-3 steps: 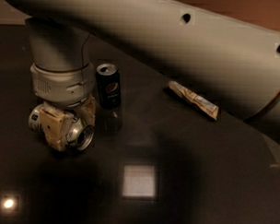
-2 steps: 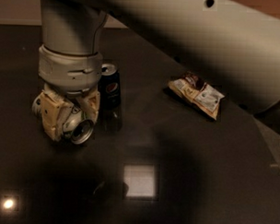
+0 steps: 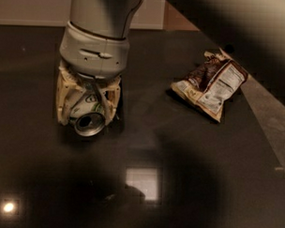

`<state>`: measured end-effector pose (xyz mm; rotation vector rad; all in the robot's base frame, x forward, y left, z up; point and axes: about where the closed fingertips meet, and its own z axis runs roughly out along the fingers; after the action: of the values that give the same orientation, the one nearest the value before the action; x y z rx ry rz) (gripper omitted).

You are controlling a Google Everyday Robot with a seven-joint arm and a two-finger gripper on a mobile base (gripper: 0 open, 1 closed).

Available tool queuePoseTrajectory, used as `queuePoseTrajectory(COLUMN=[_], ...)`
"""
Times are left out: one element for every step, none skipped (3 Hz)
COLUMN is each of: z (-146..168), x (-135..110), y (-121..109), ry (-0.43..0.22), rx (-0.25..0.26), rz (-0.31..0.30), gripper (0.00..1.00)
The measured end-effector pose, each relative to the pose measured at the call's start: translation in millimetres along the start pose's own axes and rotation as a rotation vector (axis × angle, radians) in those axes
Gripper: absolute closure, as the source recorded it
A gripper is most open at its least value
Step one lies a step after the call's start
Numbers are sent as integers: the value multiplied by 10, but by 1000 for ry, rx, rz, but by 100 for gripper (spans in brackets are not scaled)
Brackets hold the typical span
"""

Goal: Place 7up can upright

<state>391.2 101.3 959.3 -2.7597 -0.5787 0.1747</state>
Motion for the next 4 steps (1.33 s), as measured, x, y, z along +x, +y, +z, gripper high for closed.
queuePoseTrajectory(z=[-197,-397,-442,-497], x=[-108,-174,-175,-207], y=[70,73,27,23], ry=[67,168,189,242], rx=[28,80,90,125], rz=[175,308,308,384], gripper=[100,100,100,100])
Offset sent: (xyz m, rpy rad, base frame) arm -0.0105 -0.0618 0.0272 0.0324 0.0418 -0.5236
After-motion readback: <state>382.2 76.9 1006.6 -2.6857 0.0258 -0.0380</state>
